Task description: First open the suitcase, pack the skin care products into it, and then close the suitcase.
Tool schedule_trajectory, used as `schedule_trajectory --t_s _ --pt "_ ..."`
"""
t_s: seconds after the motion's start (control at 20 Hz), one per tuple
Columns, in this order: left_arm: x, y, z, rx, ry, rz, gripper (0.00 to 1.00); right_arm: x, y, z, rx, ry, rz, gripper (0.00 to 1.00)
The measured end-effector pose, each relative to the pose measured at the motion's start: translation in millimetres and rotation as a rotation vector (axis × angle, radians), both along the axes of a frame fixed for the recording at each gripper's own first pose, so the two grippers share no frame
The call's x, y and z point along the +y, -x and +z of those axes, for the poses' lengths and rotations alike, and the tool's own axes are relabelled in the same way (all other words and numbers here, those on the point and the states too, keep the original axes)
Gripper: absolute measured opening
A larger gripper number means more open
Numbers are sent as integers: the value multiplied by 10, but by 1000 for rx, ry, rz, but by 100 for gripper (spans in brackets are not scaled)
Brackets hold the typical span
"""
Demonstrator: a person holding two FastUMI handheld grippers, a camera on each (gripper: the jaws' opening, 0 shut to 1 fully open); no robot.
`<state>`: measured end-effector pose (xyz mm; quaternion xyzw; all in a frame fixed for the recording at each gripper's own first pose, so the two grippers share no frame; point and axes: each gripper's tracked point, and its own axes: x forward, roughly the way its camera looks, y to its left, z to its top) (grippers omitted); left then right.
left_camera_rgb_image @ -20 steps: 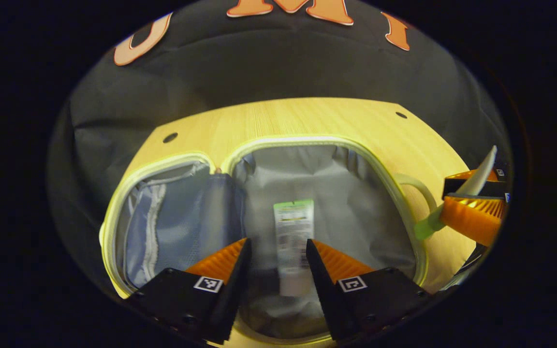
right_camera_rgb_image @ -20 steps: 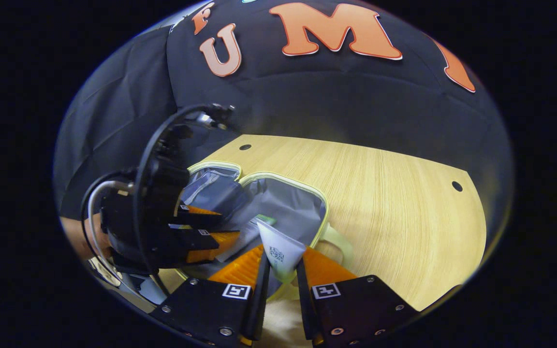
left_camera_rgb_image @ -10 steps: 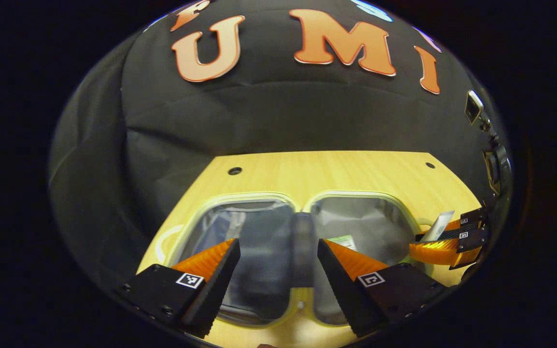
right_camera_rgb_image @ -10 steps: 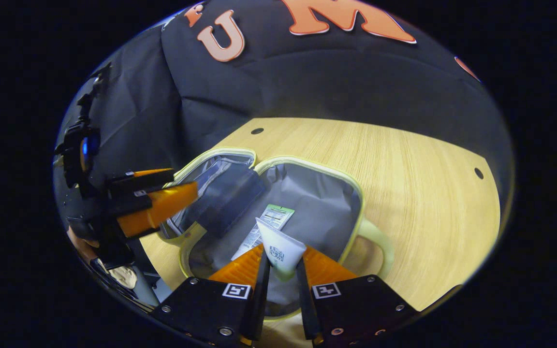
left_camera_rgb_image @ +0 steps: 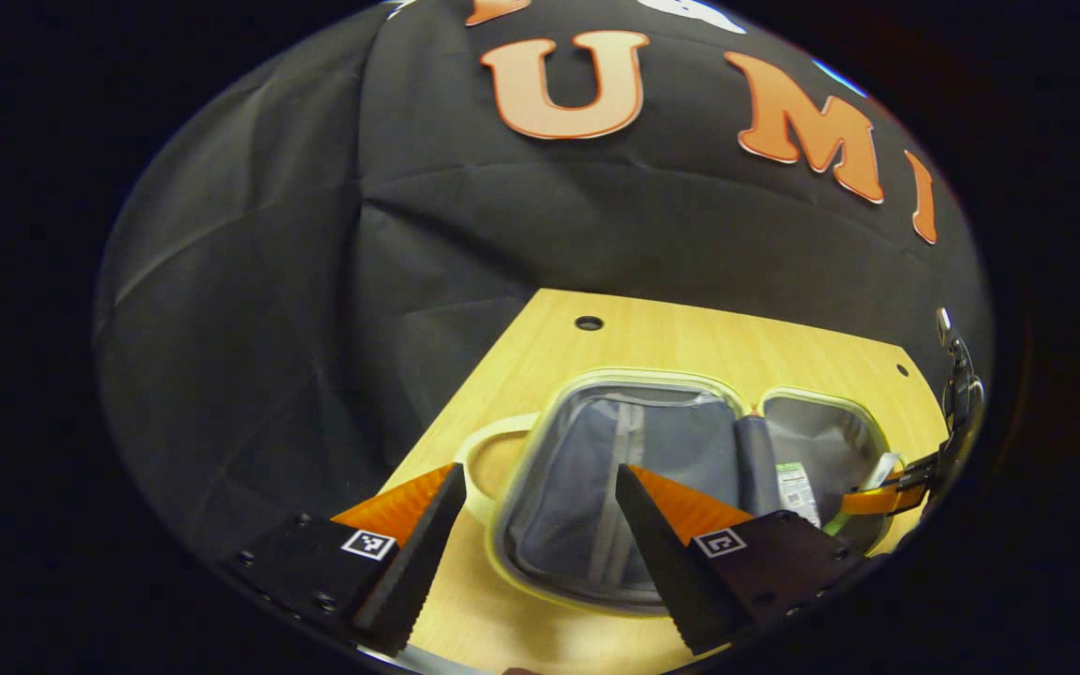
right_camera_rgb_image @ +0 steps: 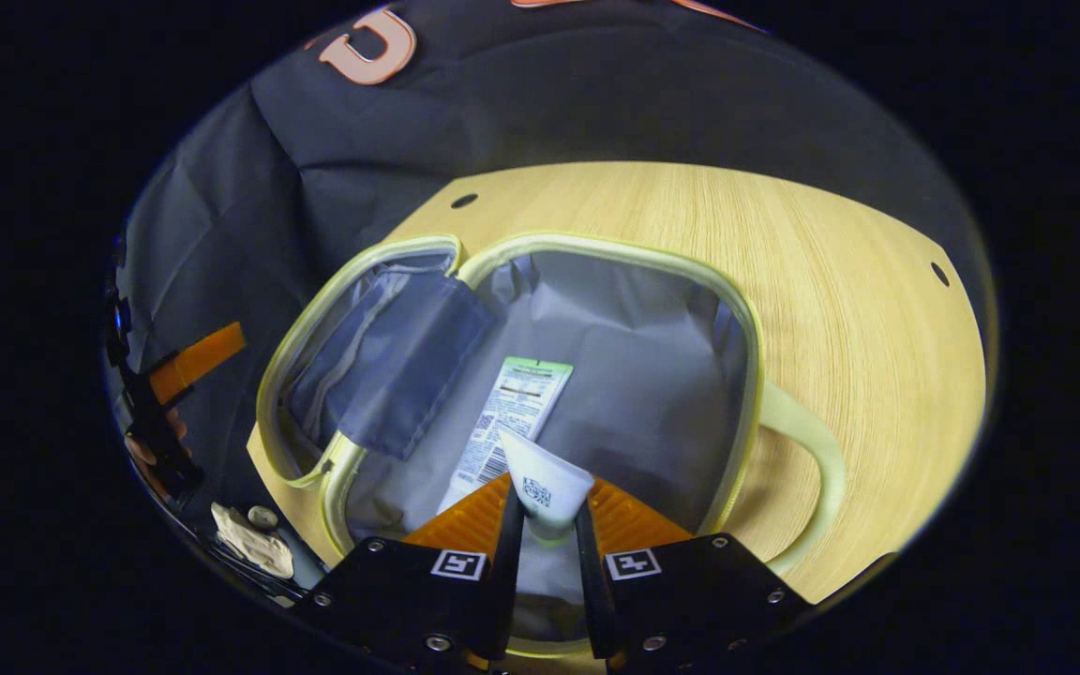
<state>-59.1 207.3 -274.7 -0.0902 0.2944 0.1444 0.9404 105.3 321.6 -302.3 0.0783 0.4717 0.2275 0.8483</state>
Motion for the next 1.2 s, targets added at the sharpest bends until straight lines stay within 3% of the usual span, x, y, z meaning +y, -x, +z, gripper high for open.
schedule_trajectory --t_s 0.05,0.2,0.3,0.5,0.6,0.7,0.9,0.95,1.1,1.15,1.2 --pt "109 29 -36 1 13 -2 96 22 -50 -2 -4 0 -18 33" --pt "451 92 -278 39 132 62 99 -7 -84 -81 13 23 -50 33" --pt "689 111 -409 42 169 113 96 -44 -114 -148 18 51 -72 32" --pt "864 37 -592 55 240 141 97 -96 -136 -112 -4 71 -94 30" --pt "880 -62 -727 69 292 147 99 -139 -181 10 -48 64 -114 29" --pt "879 -83 -823 110 344 128 95 -218 -223 182 -102 53 -138 29" --pt "866 -242 -1031 172 412 125 95 -507 -262 577 -228 66 -191 37" --pt "854 -315 -1121 177 427 134 89 -547 -256 677 -251 49 -200 44" --pt "797 -411 -1202 189 461 130 85 -680 -254 1011 -327 0 -240 62" --pt "740 -448 -1238 200 489 126 73 -785 -241 1179 -366 -6 -258 63" --pt "701 -492 -1267 205 514 133 60 -860 -243 1300 -398 -2 -267 72"
